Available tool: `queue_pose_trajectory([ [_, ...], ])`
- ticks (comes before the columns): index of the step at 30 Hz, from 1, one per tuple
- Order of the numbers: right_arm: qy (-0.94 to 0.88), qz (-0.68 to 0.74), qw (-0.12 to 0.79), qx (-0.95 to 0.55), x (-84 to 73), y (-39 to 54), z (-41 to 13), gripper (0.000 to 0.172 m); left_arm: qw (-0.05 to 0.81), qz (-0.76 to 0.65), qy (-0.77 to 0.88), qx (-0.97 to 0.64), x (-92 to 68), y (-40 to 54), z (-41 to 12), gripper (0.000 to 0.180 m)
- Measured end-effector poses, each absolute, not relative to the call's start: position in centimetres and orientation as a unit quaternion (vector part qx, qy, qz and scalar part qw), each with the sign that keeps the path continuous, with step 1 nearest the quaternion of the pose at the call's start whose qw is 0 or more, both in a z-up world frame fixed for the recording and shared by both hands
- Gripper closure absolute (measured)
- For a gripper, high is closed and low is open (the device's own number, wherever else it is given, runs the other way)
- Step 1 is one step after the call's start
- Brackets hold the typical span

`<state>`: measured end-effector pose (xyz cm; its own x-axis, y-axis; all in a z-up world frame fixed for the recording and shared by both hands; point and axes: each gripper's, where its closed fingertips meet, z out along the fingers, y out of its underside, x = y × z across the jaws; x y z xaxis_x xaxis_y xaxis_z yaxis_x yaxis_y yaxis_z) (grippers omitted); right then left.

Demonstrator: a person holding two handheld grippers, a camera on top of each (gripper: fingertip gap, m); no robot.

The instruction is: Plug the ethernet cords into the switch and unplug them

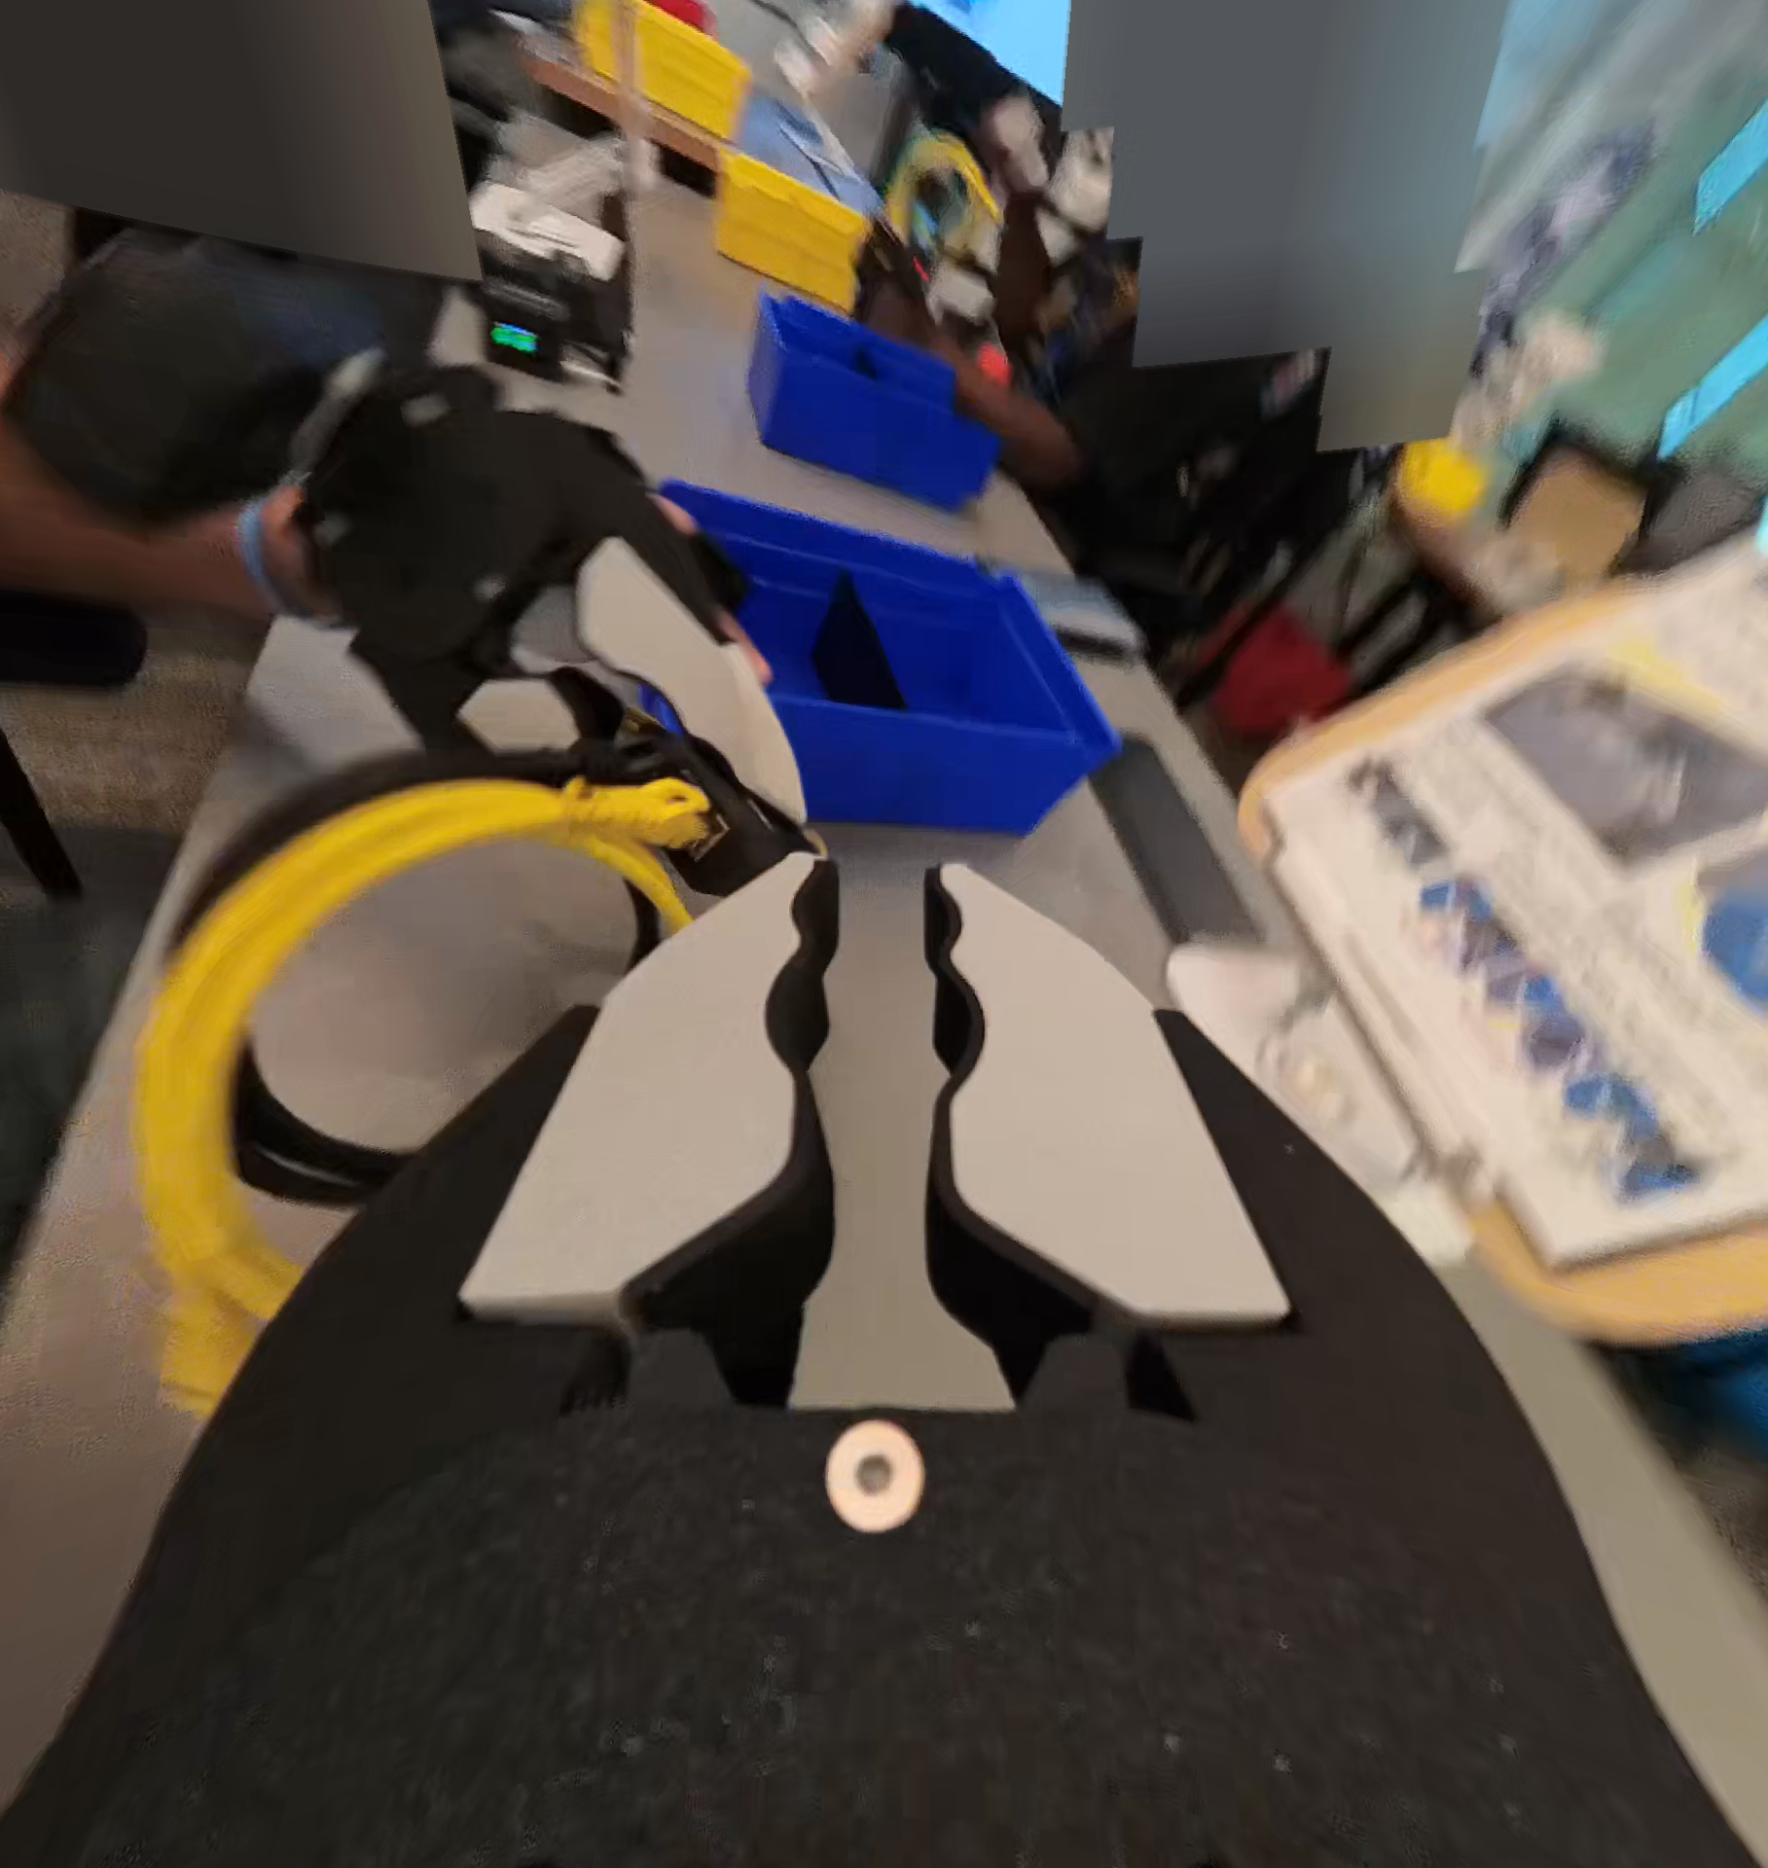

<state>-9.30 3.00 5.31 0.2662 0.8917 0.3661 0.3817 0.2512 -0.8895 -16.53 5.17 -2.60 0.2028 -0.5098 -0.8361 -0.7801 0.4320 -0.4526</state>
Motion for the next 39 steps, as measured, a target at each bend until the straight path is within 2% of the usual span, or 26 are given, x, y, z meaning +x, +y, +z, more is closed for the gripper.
queue_pose_trajectory([
  [5,-0.458,0.32,0.434,-0.707,-11.9,1.5,2.0,0.149,0.555,0.293,0.588,-0.509,-17.8,7.1,-2.7,0.157],
  [8,-0.424,0.268,0.424,-0.754,-12.0,2.7,-0.2,0.153,0.544,0.352,0.578,-0.495,-18.1,7.5,-2.7,0.157],
  [11,-0.412,0.282,0.402,-0.767,-13.2,2.5,-1.2,0.152,0.534,0.373,0.575,-0.494,-18.1,7.5,-2.9,0.157],
  [28,-0.383,0.208,0.396,-0.808,-13.7,4.2,-4.3,0.164,0.49,0.401,0.568,-0.526,-18.4,8.6,-5.1,0.157],
  [29,-0.38,0.194,0.403,-0.81,-13.3,4.4,-4.1,0.172,0.484,0.408,0.558,-0.536,-18.8,9.0,-5.1,0.157],
  [32,-0.379,0.2,0.398,-0.811,-12.6,3.9,-3.8,0.172,0.475,0.407,0.532,-0.571,-20.7,10.4,-5.2,0.157],
  [38,-0.375,0.211,0.425,-0.796,-12.0,4.4,-3.0,0.171,0.494,0.422,0.543,-0.532,-19.8,9.6,-4.7,0.157],
  [39,-0.377,0.222,0.421,-0.795,-12.2,4.3,-2.9,0.164,0.495,0.423,0.543,-0.53,-19.6,9.4,-4.6,0.157],
])
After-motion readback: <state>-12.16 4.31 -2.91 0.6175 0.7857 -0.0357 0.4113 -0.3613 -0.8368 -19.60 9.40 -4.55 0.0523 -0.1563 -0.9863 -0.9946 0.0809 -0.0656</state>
